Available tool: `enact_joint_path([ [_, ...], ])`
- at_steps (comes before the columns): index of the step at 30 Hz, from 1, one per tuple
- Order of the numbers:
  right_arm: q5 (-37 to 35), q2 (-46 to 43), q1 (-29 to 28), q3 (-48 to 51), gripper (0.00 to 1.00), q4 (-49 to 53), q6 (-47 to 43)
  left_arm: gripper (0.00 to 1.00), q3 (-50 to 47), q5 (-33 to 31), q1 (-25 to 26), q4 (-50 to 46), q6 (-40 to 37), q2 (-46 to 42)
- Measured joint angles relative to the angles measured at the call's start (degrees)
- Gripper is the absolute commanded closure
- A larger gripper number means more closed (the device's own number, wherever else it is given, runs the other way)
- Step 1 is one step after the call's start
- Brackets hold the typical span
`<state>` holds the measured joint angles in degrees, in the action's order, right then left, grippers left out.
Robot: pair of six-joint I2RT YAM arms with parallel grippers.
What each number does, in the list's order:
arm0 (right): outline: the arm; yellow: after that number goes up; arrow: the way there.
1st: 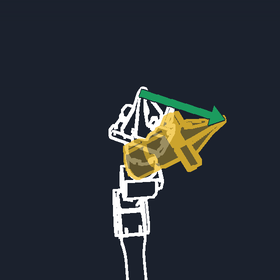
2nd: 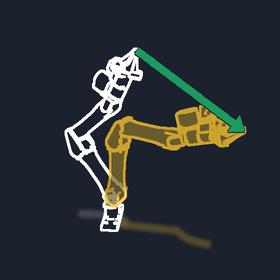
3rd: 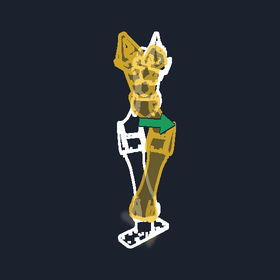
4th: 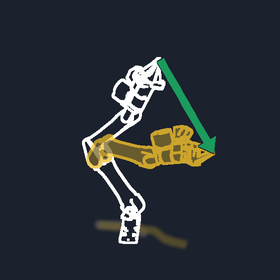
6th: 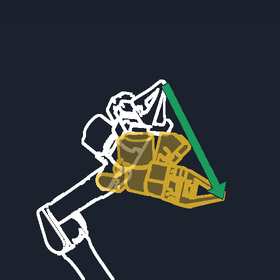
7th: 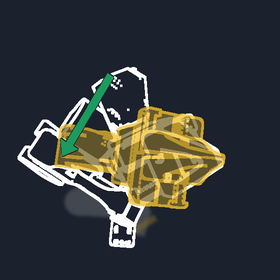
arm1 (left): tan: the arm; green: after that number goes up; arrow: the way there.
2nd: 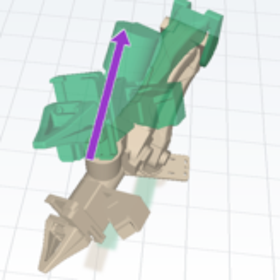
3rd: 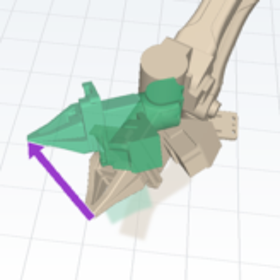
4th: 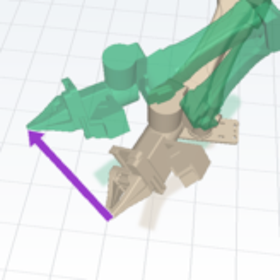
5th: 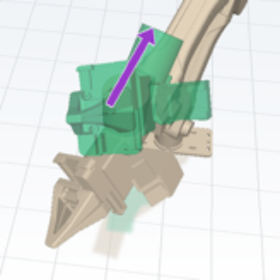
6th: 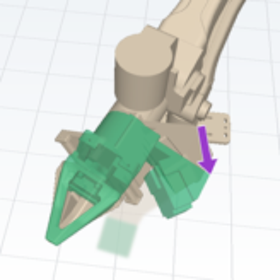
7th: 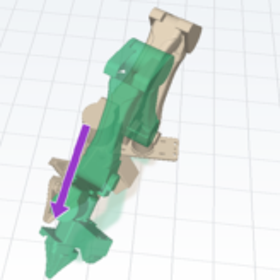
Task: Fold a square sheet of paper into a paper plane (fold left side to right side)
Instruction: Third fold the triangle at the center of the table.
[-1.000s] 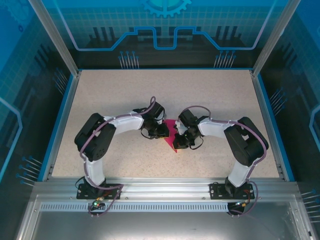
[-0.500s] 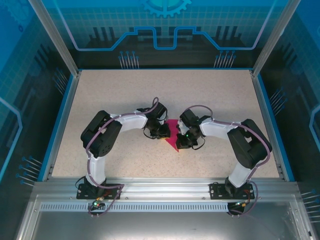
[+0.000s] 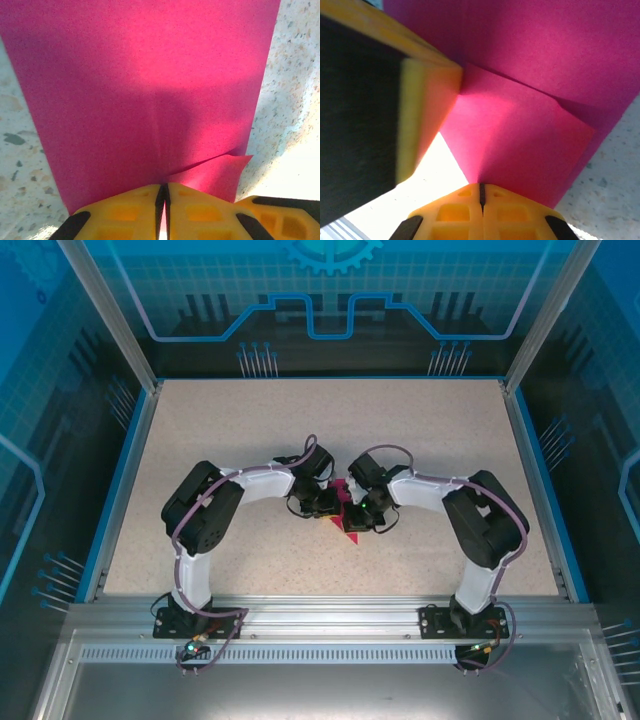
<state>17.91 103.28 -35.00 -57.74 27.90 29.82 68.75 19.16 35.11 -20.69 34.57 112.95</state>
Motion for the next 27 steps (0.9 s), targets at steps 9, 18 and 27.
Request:
enact_joint_path([
  [9, -0.17, -2.25, 0.0, 3.28, 0.98, -2.16, -0.02, 0.85, -0.04, -0.13, 0.0, -0.02, -0.02, 0.0],
  [18, -0.09, -8.11, 0.0, 10.6, 0.97, -3.85, 0.02, 0.86, -0.04, -0.26, 0.13, 0.02, -0.02, 0.0],
  [27, -0.17, -9.77, 0.02, 12.55, 0.97, -4.76, -0.02, 0.84, 0.04, -0.26, 0.42, 0.02, -0.09, 0.04],
])
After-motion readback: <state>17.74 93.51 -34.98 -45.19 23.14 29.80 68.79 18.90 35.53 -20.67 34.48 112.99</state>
